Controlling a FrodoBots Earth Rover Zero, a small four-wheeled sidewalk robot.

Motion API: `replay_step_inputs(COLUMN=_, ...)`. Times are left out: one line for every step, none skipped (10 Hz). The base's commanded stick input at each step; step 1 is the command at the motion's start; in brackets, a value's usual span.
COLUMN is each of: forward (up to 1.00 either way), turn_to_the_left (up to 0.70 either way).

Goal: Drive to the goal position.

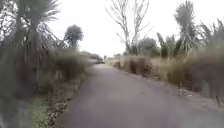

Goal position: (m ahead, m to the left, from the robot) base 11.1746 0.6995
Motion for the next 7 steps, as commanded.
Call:
replay_step_inputs(forward=0.95, turn_to_the_left=0.0)
replay_step_inputs(forward=0.95, turn_to_the_left=0.0)
replay_step_inputs(forward=1.0, turn_to_the_left=0.0)
replay_step_inputs(forward=1.0, turn_to_the_left=0.0)
replay_step_inputs(forward=1.0, turn_to_the_left=0.0)
replay_step_inputs(forward=1.0, turn_to_the_left=0.0)
replay_step_inputs(forward=1.0, turn_to_the_left=0.0)
